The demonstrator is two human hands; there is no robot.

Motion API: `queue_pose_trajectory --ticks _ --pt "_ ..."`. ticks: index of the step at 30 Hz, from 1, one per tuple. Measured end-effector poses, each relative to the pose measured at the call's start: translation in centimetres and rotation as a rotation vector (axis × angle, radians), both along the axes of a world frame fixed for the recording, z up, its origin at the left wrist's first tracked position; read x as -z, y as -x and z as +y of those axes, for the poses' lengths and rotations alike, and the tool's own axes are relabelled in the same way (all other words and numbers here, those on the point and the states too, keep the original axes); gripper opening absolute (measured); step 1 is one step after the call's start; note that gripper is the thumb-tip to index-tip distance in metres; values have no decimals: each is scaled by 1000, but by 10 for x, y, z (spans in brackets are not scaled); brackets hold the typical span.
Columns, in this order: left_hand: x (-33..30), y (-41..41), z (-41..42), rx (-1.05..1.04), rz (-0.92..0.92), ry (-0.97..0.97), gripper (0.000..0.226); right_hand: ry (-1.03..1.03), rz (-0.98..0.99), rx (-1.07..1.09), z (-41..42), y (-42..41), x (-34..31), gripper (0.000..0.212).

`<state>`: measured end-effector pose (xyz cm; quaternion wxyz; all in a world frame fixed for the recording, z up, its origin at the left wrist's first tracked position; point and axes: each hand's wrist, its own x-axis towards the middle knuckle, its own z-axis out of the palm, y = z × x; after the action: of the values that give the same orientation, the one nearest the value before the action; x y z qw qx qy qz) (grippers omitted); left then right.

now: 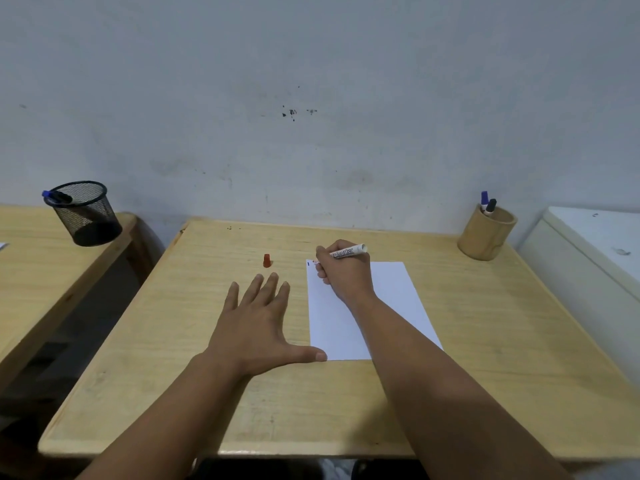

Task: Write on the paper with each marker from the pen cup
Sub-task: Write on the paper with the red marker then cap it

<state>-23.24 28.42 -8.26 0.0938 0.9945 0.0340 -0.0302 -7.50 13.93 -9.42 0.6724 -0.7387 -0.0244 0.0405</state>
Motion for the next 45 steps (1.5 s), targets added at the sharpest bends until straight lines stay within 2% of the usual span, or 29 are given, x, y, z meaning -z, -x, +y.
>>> queue_pose_trajectory --ticks 13,32,45 --pt "2 1 -1 -1 -11 -10 148 54 -26 10 2 3 1 33" --pt "2 1 -2 0 -17 -4 148 157 -47 14 5 3 0 24" --pt "2 0 -1 3 -13 -8 148 177 -69 7 5 1 2 27"
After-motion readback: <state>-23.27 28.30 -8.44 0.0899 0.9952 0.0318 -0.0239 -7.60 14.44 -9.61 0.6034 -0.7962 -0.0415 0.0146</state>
